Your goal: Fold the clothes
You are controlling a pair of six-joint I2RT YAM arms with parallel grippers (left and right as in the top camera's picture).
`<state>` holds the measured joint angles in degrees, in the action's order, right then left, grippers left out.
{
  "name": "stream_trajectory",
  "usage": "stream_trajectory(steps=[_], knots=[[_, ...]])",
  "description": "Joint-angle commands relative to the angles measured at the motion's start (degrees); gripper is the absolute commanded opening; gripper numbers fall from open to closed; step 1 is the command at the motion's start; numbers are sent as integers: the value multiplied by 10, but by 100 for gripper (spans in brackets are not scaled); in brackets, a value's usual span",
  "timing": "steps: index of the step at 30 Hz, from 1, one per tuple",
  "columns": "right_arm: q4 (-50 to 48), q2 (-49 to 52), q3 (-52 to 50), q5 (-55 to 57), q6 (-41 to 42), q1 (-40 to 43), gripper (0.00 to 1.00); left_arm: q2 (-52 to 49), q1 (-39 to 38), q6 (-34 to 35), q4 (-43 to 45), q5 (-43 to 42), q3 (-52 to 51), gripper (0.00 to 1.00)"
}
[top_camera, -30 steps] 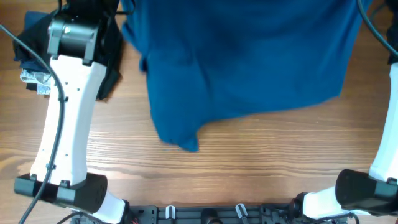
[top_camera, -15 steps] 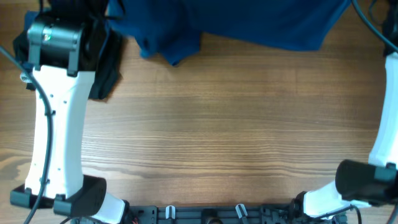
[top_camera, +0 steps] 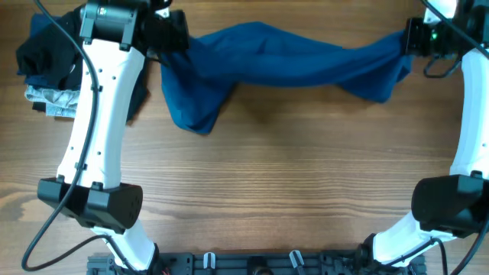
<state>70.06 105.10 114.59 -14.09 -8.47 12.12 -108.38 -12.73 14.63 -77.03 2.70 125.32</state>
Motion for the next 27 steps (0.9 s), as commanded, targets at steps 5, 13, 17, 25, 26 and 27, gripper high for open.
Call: stream_trajectory(steps=[5,13,17,25,26,27], knots=[[125,-32,3,-14,-19,16,4,14,2,12,-125,-59,6,4],[195,-127,3,-31,4,80,4,14,-35,12,-195,-102,6,4],[221,-173,-1,-31,17,89,4,14,-94,12,-195,-127,1,4],[221,-231,-141,-3,25,89,4,14,-190,28,-194,-125,-91,4],[216,-231,-174,3,26,89,4,14,-193,35,-193,-125,-114,4],[207,-231,-197,3,27,90,4,14,-195,40,-188,-125,-139,4]])
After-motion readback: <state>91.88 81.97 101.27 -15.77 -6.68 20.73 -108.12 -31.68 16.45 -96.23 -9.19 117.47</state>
